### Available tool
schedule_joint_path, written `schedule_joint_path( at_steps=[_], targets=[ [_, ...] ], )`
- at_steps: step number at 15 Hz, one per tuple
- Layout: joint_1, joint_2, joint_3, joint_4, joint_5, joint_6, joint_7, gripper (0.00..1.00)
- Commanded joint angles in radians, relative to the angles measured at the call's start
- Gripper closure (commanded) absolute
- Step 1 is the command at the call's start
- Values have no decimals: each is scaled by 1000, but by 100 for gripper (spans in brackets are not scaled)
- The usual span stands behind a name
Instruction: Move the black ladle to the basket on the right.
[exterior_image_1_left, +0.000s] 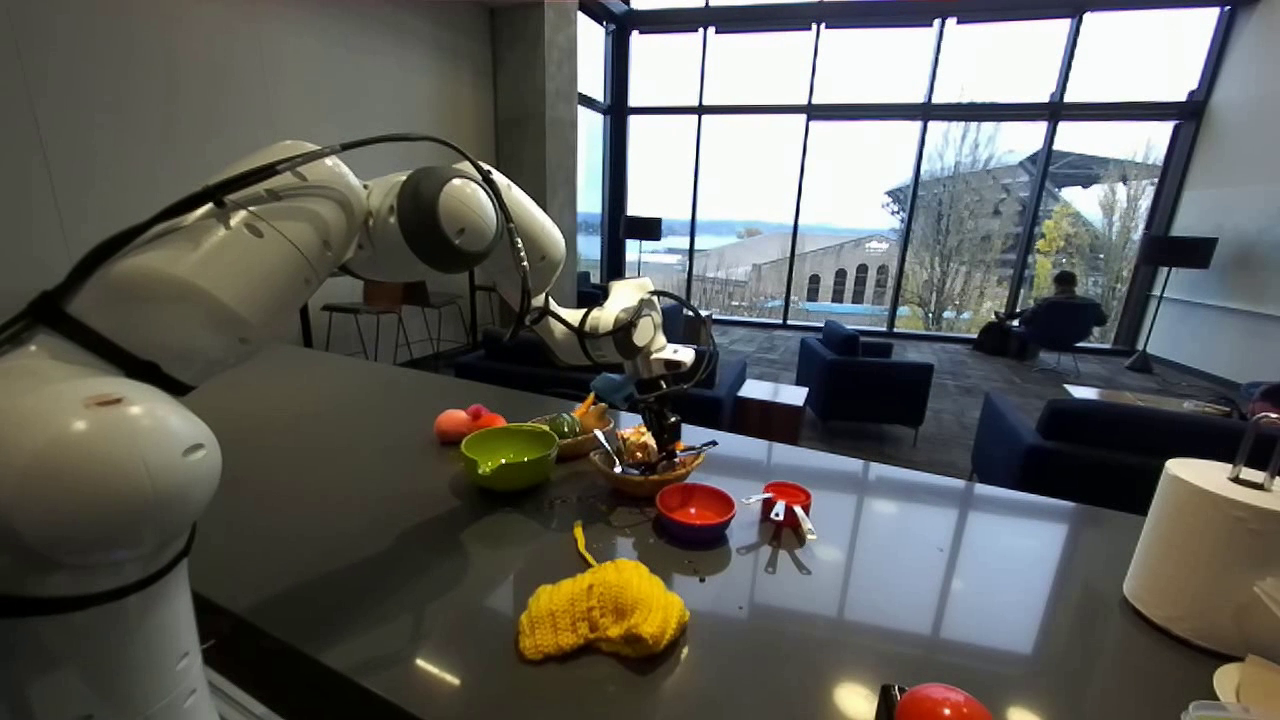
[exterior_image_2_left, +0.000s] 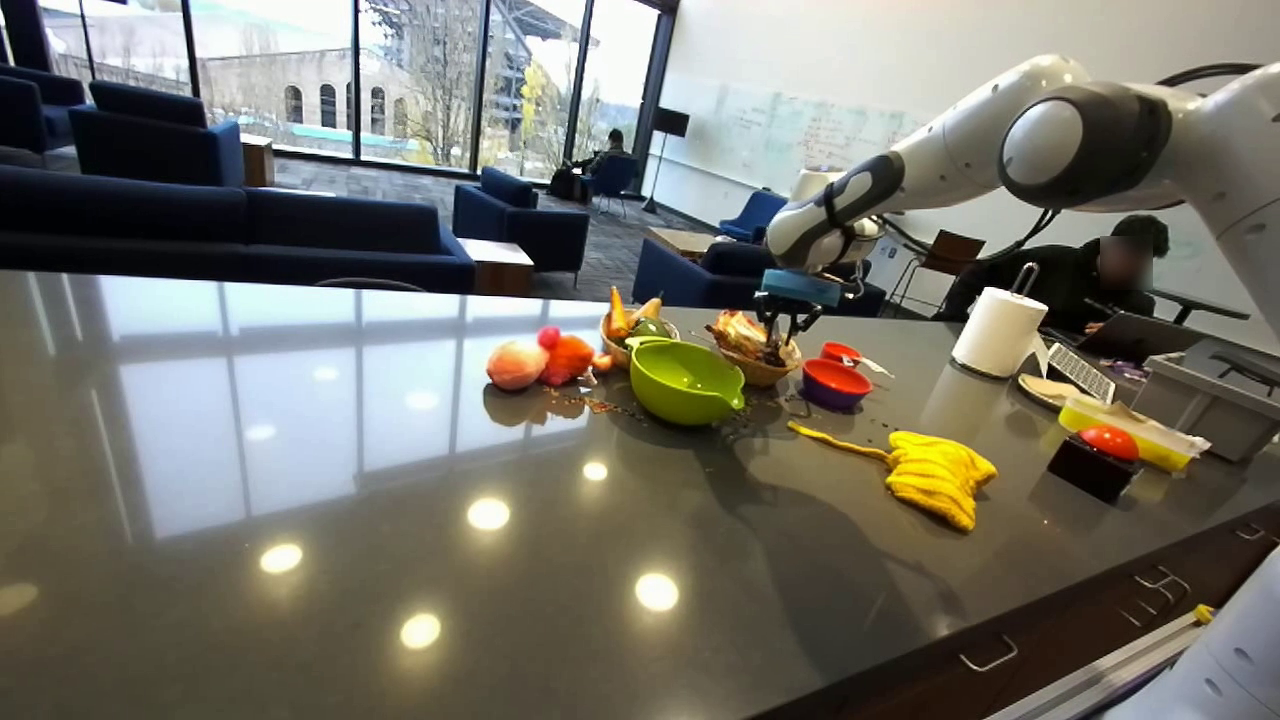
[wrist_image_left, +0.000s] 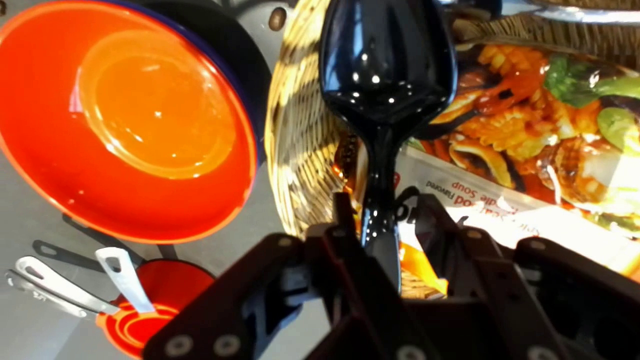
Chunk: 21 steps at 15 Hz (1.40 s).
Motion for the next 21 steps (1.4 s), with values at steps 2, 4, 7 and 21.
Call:
schedule_joint_path(
  at_steps=[2, 4, 7, 21],
  targets=[
    [5, -18, 1, -17, 18, -3, -16, 24],
    [14, -46, 7, -48, 23, -3, -14, 10],
    [35, -116, 8, -124, 20, 17, -18, 0],
    [59, -486, 127, -491, 12, -10, -353, 0]
  ],
)
